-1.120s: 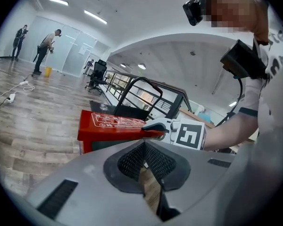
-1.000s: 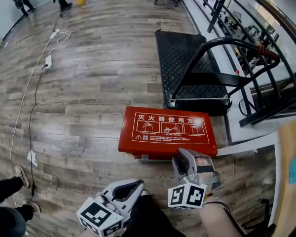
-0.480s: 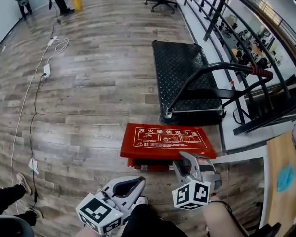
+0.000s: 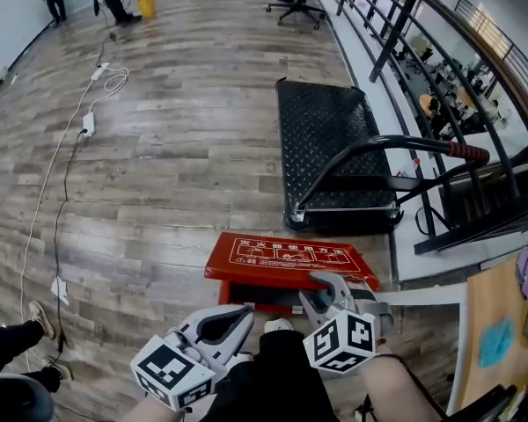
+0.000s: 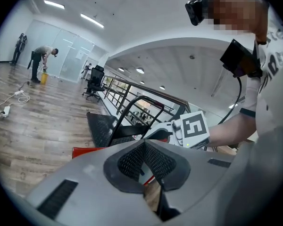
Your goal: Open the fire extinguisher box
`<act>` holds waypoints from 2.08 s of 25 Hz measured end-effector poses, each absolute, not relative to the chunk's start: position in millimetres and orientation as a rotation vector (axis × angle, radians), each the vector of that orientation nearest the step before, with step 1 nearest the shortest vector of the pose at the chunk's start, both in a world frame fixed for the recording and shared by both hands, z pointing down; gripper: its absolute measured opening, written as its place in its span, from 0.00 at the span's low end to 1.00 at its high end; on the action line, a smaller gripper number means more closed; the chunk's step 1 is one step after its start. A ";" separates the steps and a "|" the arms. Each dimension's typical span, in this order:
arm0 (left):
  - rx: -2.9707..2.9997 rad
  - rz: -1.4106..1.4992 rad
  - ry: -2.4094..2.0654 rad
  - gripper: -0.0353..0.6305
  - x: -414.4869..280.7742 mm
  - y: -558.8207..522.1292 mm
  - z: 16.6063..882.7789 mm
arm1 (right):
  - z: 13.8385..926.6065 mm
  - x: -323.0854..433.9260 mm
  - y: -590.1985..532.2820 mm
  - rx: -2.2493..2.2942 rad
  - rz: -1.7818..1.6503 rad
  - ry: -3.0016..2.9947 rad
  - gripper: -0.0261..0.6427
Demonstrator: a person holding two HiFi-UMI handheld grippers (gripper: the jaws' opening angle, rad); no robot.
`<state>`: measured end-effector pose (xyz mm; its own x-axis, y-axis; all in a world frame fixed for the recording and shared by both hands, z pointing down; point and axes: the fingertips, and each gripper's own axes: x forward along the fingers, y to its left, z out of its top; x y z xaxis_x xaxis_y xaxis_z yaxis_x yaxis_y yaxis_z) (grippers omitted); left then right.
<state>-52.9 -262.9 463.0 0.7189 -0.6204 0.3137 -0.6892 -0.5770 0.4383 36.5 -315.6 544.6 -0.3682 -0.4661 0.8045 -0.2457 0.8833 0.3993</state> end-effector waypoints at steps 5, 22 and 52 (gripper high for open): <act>2.343 0.162 -1.044 0.06 -46.6 -280.8 455.9 | 533.5 33.9 -335.8 0.448 -0.198 -2.010 0.23; 2.300 0.136 -1.184 0.06 -33.2 -328.6 427.0 | 518.3 35.0 -389.7 0.257 -0.024 -2.098 0.22; 2.231 0.196 -1.305 0.06 -53.9 -373.4 412.9 | 528.7 30.6 -488.7 0.022 0.401 -2.109 0.22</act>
